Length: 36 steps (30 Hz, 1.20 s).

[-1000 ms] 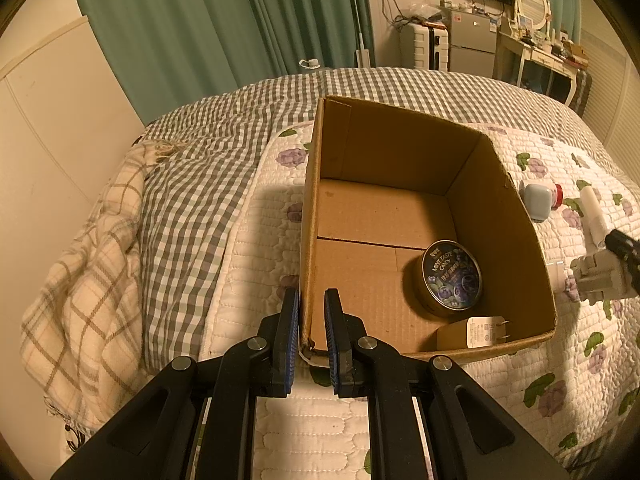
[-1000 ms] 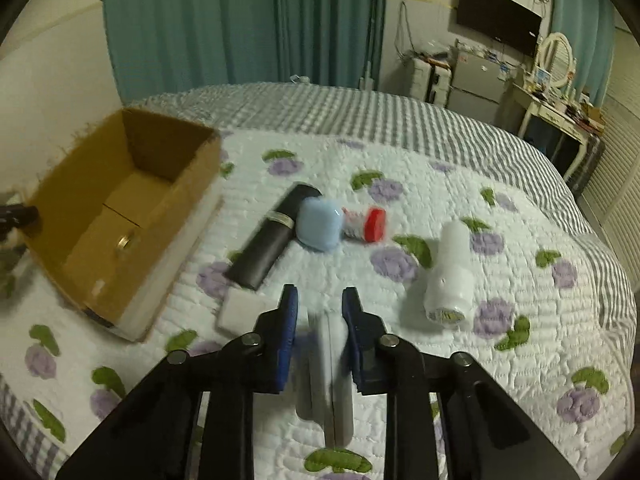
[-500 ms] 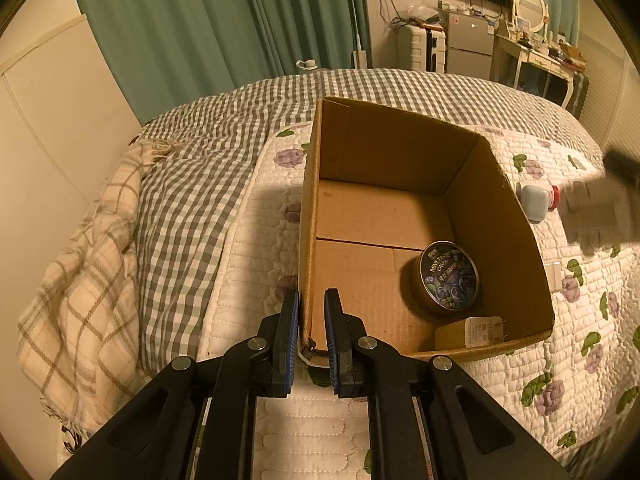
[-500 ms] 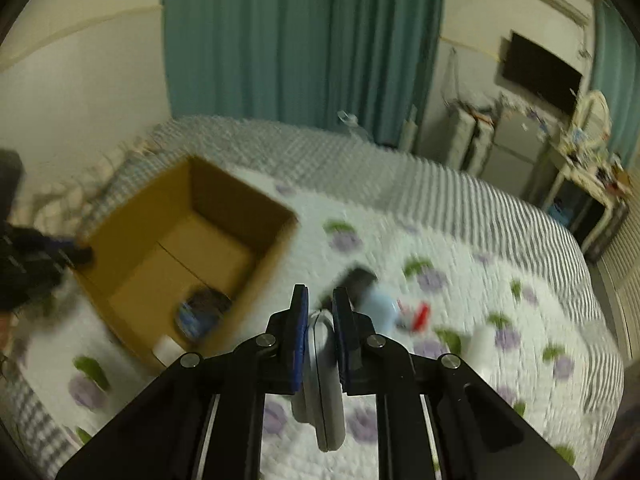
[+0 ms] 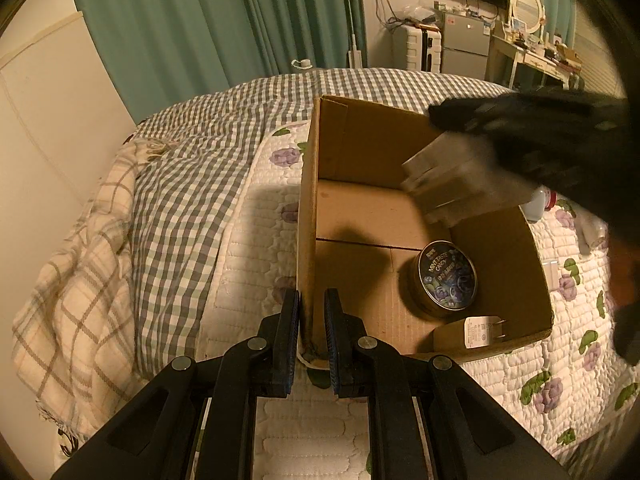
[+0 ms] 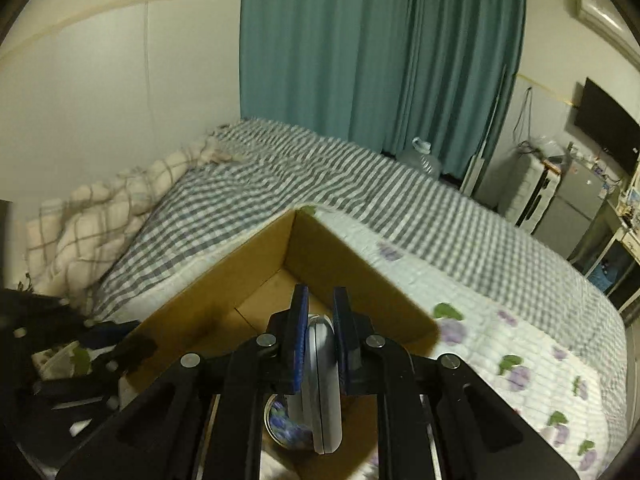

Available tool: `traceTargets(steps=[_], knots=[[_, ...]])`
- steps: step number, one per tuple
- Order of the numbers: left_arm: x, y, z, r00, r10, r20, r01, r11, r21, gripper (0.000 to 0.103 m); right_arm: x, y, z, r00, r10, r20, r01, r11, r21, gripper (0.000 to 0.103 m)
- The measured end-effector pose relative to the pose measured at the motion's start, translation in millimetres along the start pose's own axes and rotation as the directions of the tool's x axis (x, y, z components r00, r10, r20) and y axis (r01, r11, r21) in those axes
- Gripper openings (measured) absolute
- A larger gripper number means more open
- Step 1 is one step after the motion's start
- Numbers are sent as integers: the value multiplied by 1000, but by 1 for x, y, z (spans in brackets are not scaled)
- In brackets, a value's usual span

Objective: Organize rigid objects
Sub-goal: 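Carry the white case into the box and drop it onto the tin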

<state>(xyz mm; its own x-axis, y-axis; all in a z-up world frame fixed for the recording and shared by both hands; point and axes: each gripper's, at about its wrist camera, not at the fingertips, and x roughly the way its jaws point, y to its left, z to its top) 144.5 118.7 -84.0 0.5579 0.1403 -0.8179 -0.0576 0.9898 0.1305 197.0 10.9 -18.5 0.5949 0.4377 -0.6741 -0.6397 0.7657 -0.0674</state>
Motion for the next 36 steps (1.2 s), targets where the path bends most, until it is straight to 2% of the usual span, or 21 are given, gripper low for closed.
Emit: traceTargets(steps=[5,9,13,20,21,22,23,24,25,31,36], knots=[[1,0,-1,1000,-1,0,1,1000,9,12,37,7,-14,998,-27,-52,26,999,-19,11],[1,0,-1,1000,-2,1,2,1000,9,12,48,6,-29,996,-41,-78,38,999,-30,11],[1,1,-1,1000,0,0,0,1000,8,12,46,1,-38,995,-53,-85,50,998,-36,9],[3,1,0,1000,5,-6,-5,1000,5,12,20,-8,-40,996,-70,-54,68,997,-37,9],[3,0,0,1000,5,-8,-5,1000,4,12,16,-10,-41,996,-75,-57,73,997,-37,14],[3,0,1,1000,5,-10,-5,1000,3,12,12,-12,-42,995,-77,-59,75,997,-35,28],[3,-1,1,1000,8,-10,-8,1000,6,12,8,-14,-43,995,-80,-60,78,996,-30,38],[4,-1,1,1000,9,-10,-9,1000,6,12,3,-16,-45,995,-85,-58,83,996,-24,53],[4,-2,1,1000,14,-12,-14,1000,6,12,-2,-19,-46,994,-92,-51,91,996,-16,57],[4,-4,2,999,32,-15,-31,999,7,12,-45,-47,-53,991,-132,-18,132,991,35,65],[5,-6,2,999,46,-18,-46,999,9,12,-83,-81,-68,977,-214,3,214,975,52,65]])
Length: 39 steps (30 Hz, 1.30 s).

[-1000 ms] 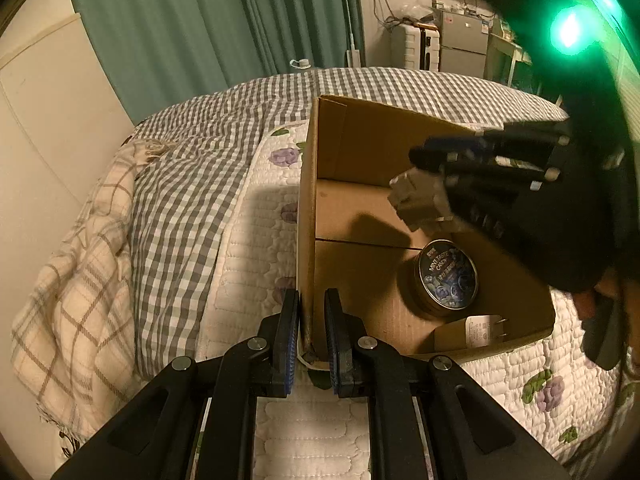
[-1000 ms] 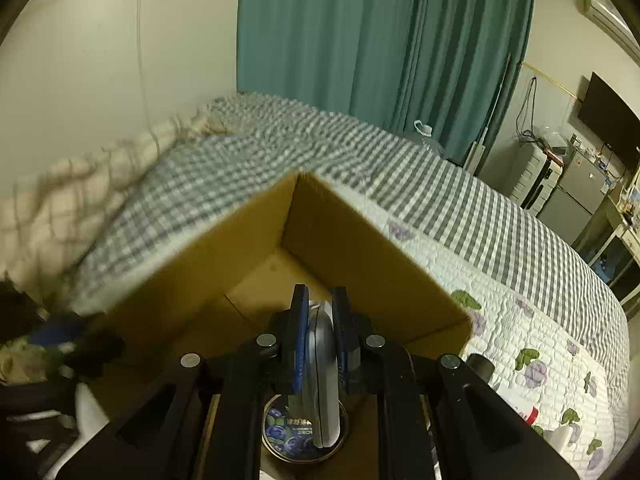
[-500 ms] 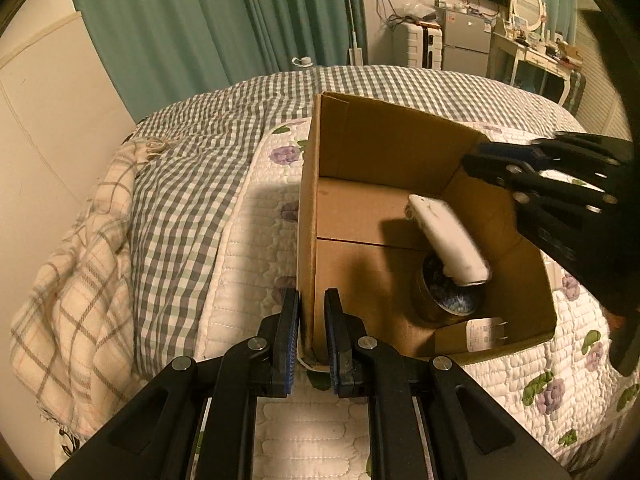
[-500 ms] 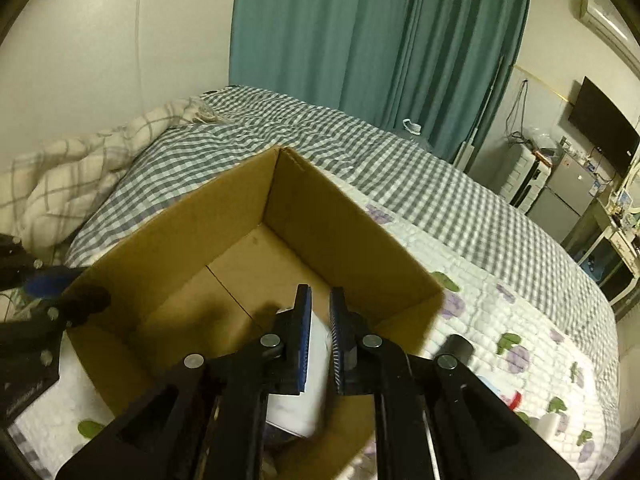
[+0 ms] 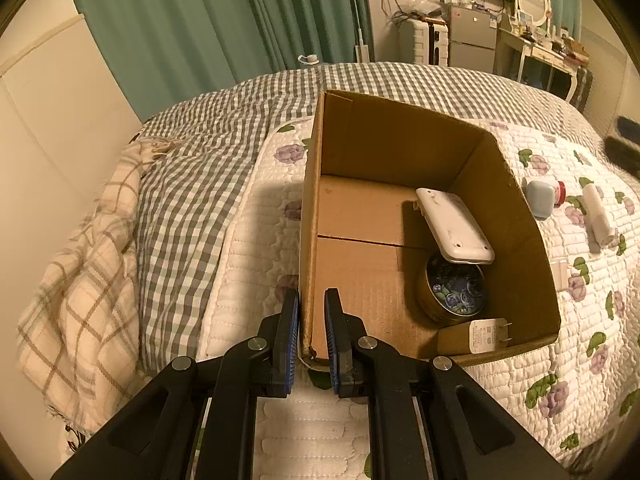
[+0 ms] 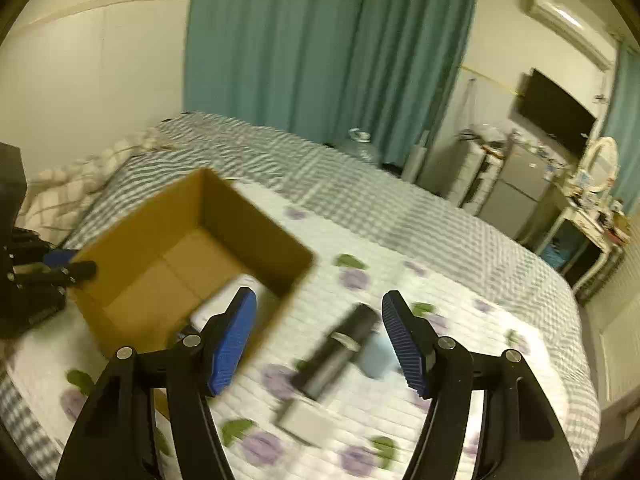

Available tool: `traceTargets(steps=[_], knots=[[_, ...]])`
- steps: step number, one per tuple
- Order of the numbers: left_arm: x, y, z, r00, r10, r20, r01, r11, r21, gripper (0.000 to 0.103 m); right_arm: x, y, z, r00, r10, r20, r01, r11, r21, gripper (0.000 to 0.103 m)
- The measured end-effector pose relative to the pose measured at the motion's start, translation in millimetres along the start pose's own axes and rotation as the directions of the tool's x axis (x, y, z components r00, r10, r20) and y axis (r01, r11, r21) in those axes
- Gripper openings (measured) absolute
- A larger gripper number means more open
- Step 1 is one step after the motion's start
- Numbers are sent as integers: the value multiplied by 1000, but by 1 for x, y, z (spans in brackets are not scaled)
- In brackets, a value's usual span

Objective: Organize rigid objects
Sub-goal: 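Carry the white case into the box and drop it onto the tin, then move the right gripper to the white cylindrical device and close on it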

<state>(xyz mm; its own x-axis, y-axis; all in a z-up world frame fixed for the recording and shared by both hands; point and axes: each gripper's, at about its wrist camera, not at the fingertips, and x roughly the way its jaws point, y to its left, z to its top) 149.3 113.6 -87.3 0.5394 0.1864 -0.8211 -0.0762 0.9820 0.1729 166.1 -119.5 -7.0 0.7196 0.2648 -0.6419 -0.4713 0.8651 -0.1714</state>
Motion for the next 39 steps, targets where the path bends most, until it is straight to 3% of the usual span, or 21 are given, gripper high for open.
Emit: traceTargets(steps=[7,16,20,23,35,39], knots=[[1,-2,0,1000,14,-5,-14,1000,7,12,-15,-62,-34,993,-117,-24,119,991,68,65],[1,-5,0,999,36,-12,-35,999,14,12,15,-132,-99,979,-146,-139,175,959,223,65],[1,-5,-1,999,36,-12,-36,999,10,12,43,-155,-140,958,-149,-244,220,929,297,65],[1,-5,-1,999,37,-11,-37,999,7,12,57,-159,-152,949,-137,-284,227,922,313,65],[1,-5,-1,999,40,-9,-40,999,7,12,78,-156,-154,952,-85,-293,196,905,377,65],[1,-5,-1,999,39,-9,-39,999,8,12,84,-155,-153,952,-81,-296,195,906,377,60]])
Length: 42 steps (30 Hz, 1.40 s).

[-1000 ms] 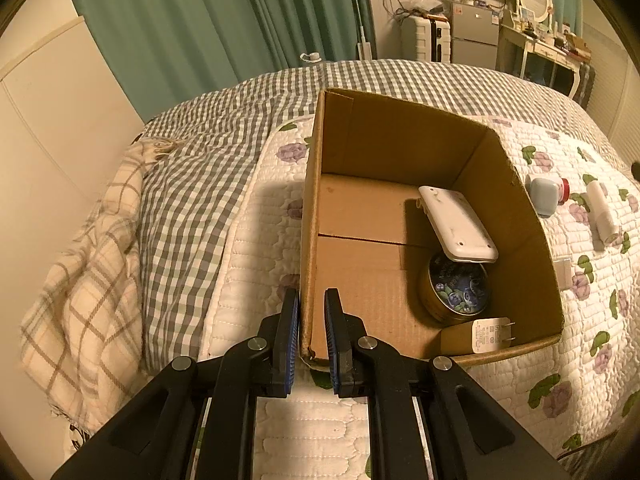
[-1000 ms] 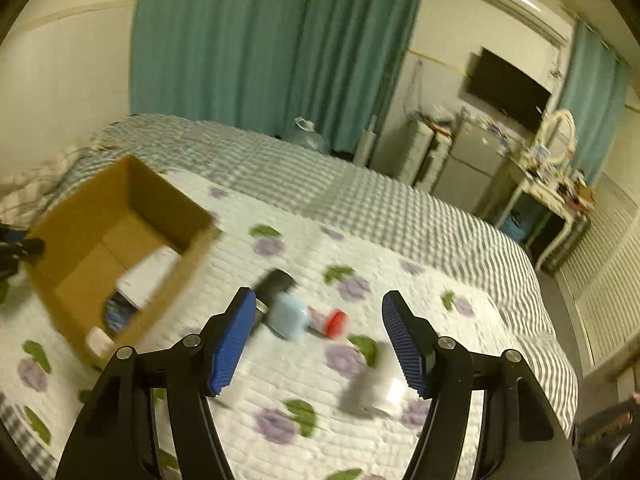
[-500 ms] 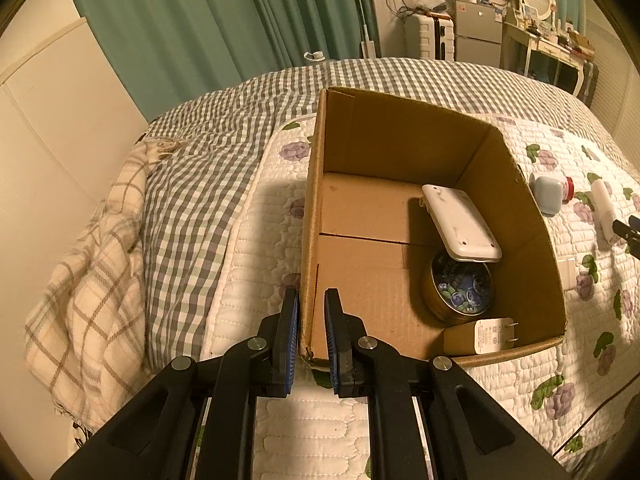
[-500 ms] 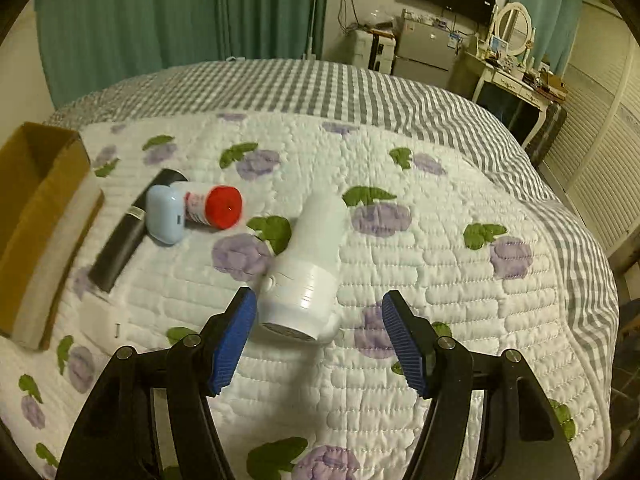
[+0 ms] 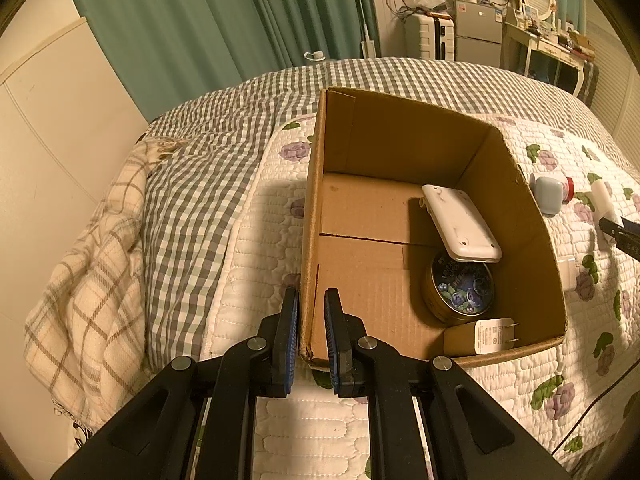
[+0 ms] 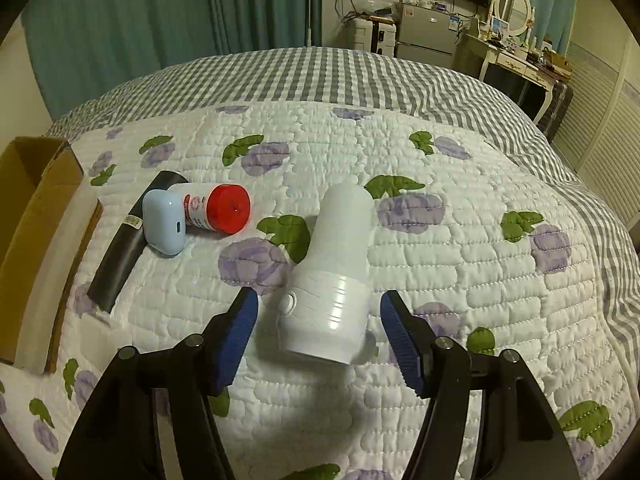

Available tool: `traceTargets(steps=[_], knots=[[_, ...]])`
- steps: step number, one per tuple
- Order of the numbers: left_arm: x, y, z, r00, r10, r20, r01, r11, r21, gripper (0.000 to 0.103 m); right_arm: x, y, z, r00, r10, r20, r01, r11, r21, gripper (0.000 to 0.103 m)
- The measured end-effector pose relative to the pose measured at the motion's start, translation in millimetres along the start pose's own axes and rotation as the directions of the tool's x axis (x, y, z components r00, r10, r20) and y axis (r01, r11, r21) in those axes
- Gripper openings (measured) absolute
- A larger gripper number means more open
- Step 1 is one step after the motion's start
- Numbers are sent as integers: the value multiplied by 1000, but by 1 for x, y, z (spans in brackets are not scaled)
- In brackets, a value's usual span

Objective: Organize rigid objects
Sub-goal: 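Move the right gripper to the white cylindrical device and close on it, then carry the white cylindrical device into the box and open the right gripper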

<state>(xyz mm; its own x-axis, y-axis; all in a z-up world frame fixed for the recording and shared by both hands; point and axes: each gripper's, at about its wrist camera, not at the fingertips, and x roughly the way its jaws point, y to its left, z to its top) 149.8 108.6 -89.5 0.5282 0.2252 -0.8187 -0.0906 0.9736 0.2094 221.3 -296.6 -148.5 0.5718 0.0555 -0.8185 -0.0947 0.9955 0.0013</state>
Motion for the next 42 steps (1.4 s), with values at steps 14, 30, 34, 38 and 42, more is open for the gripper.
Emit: traceTargets(steps=[14,30,34,38,42], knots=[[0,0,0,1000,0,1,0,1000,-1,12,6,4,-6,998,-59,-28,58,997,-45,47],[0,1,-1,1000,-9,4,9,1000,0,12,-40,16,-38,1000,10,4,-10,1000,-28,47],[0,2,-1,1000,-10,5,10,1000,0,12,-55,31,-42,998,56,17,-55,997,-50,47],[0,1,-1,1000,-9,5,9,1000,0,12,-64,43,-42,995,98,24,-97,993,-65,47],[0,1,-1,1000,-9,5,9,1000,0,12,-76,55,-36,991,127,51,-123,989,-81,47]])
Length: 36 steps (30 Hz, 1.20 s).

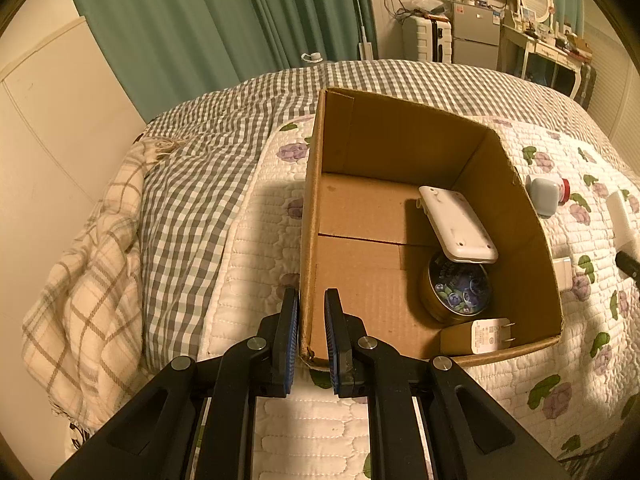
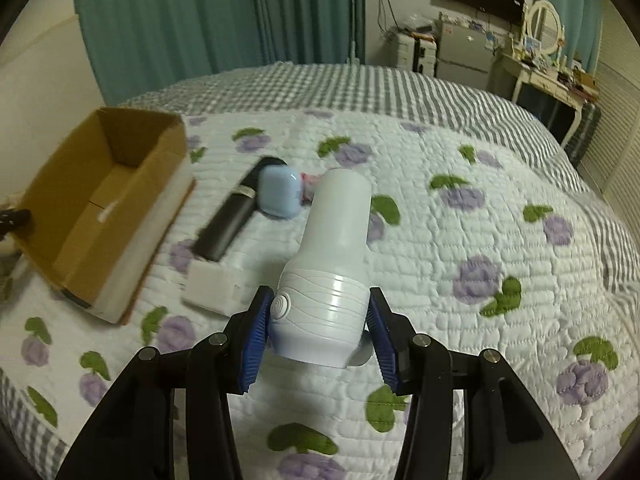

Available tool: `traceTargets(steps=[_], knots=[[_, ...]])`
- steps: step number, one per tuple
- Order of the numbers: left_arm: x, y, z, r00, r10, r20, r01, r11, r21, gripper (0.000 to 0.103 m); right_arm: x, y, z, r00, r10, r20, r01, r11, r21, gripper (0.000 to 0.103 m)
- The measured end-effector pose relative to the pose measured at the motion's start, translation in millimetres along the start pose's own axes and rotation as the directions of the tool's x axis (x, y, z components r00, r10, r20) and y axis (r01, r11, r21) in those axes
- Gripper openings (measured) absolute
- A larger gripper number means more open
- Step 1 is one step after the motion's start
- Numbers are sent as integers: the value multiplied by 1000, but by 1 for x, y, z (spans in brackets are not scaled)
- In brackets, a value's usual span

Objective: Organize rigid objects
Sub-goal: 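Carry the white cylindrical device into the box and open the right gripper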

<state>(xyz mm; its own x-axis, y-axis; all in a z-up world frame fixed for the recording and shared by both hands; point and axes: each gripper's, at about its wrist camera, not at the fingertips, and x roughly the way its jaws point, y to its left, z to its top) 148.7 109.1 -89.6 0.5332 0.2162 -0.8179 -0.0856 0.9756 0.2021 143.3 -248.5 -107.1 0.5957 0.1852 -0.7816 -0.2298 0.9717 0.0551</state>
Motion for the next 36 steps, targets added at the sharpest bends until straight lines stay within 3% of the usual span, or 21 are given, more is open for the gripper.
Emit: traceTargets(steps=[6,12,17,26,36], knots=[[0,0,0,1000,0,0,0,1000,0,12,-23,33,26,996,59,70,-55,997,-61,47],[0,-1,0,1000,-1,1,1,1000,0,12,-47,83,65,977,150,151,-126,979,-158,47],[-1,-6,1,1000,-7,4,7,1000,1,12,-50,128,85,960,223,171,-182,957,-227,47],[0,-4,0,1000,-21,10,21,1000,-2,12,-8,199,90,959,265,100,-218,916,-336,47],[-1,0,0,999,-34,12,34,999,-6,12,44,227,76,962,270,-22,-261,900,-350,47]])
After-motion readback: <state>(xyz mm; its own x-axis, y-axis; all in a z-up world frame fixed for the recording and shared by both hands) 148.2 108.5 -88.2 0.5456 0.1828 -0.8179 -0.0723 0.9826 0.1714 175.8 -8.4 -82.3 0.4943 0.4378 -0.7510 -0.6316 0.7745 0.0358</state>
